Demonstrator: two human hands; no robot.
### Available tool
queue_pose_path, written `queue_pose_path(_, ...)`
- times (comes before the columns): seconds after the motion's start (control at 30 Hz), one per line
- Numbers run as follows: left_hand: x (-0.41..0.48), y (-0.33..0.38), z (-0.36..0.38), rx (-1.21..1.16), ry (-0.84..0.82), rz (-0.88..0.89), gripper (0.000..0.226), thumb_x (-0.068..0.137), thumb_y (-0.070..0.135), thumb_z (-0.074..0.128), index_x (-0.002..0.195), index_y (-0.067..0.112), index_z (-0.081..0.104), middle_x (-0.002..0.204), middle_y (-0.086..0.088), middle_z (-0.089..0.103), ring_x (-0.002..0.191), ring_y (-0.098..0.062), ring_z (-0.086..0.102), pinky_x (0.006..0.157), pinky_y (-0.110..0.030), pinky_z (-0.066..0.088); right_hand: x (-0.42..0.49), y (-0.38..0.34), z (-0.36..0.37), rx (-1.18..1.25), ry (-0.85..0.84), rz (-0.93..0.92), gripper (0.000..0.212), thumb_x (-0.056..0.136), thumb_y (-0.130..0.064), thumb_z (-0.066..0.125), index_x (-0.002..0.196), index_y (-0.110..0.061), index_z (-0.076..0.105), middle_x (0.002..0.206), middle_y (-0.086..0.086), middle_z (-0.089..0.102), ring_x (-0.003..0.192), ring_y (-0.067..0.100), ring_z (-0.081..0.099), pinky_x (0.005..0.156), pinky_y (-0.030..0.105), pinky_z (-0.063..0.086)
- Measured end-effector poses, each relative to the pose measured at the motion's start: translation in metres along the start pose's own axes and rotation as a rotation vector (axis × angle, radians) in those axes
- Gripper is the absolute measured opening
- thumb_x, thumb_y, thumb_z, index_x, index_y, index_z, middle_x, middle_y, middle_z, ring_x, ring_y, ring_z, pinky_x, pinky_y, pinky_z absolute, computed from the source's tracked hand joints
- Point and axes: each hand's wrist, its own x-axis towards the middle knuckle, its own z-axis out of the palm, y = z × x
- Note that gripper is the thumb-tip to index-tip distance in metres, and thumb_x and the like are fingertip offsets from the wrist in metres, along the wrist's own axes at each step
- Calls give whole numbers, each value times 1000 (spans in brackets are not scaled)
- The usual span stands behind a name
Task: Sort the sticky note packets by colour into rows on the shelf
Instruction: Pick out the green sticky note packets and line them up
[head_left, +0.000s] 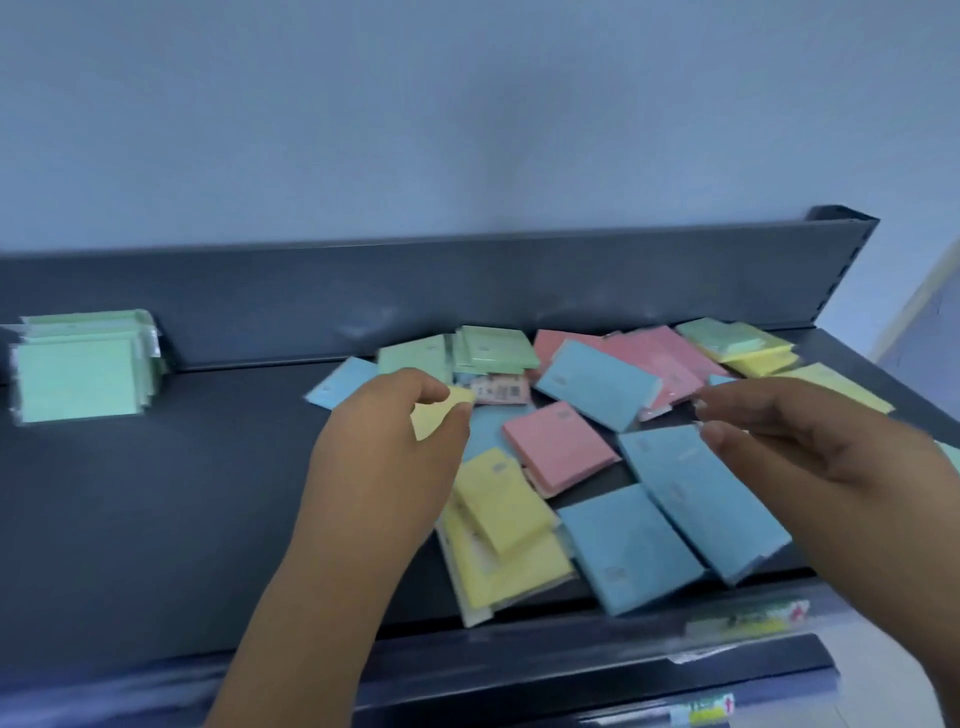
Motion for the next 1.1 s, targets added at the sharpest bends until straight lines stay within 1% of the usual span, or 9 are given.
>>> queue_pose_path(0.13, -15, 23, 31, 35, 18, 8, 16, 94, 40, 65, 108, 35, 69, 99, 25, 58, 92, -2, 55, 76, -25, 42, 5, 36, -37, 6, 24, 27, 27, 81, -52, 68, 106, -44, 73, 106, -29, 74, 107, 0, 69, 91, 26, 48)
queue_pose_path(0.37, -23, 48, 61, 27, -9, 106, 10, 90, 39, 67, 100, 36, 69, 100, 31, 60, 95, -5, 55, 81, -30, 40, 12, 68, -78, -40, 66, 64, 13, 86, -39, 69, 98, -39, 75, 98, -34, 71, 100, -12, 64, 77, 9, 49)
queue_pose_path(0.57, -8, 64, 79, 11, -100, 211, 8, 85, 42, 66, 92, 41, 70, 97, 38, 63, 98, 17, 53, 79, -25, 42, 16, 92, -100, -49, 156, 125, 14, 86, -40, 71, 99, -40, 76, 96, -32, 73, 98, -9, 66, 81, 10, 48)
queue_pose_path(0.7, -4, 72, 93, -10, -66, 189, 5, 84, 43, 69, 89, 45, 70, 100, 41, 62, 95, 7, 60, 80, -32, 48, 33, 109, -118, -83, 150, 137, 15, 86, -42, 70, 100, -45, 75, 97, -32, 73, 96, -6, 67, 76, 26, 54)
queue_pose_path(0.77, -5, 78, 96, 8, -74, 180, 11, 82, 54, 72, 90, 46, 70, 100, 39, 63, 95, -2, 62, 82, -40, 51, 43, 117, -126, -76, 147, 120, 12, 88, -37, 70, 97, -44, 75, 95, -34, 72, 96, -13, 64, 72, 18, 53)
queue_pose_path(0.83, -6, 88, 106, 36, -57, 173, 22, 77, 62, 63, 94, 49, 69, 100, 34, 66, 95, -7, 64, 86, -45, 53, 55, 129, -135, -67, 118, 101, 13, 89, -37, 68, 98, -44, 75, 95, -34, 72, 96, -14, 64, 72, 14, 52)
queue_pose_path(0.93, -9, 102, 126, 26, 14, 115, 28, 74, 67, 59, 95, 50, 69, 99, 23, 70, 95, -10, 66, 91, -48, 55, 76, 143, -147, -65, 29, 78, 19, 84, -46, 65, 102, -48, 73, 98, -35, 72, 98, -10, 67, 73, 26, 56)
queue_pose_path(1.03, -14, 114, 146, 29, 42, 35, 17, 80, 59, 68, 95, 50, 70, 100, 20, 68, 87, -10, 68, 79, -48, 60, 92, 156, -161, -160, -118, 50, 38, 72, -68, 56, 106, -56, 67, 104, -43, 67, 96, -11, 64, 73, 34, 55)
queue_pose_path(1.1, -22, 123, 160, 61, 16, 27, 24, 79, 67, 65, 98, 54, 68, 103, 20, 67, 86, -13, 68, 75, -48, 60, 100, 167, -170, -234, -210, 34, 46, 65, -73, 55, 108, -57, 65, 103, -45, 63, 92, -7, 62, 78, 32, 50)
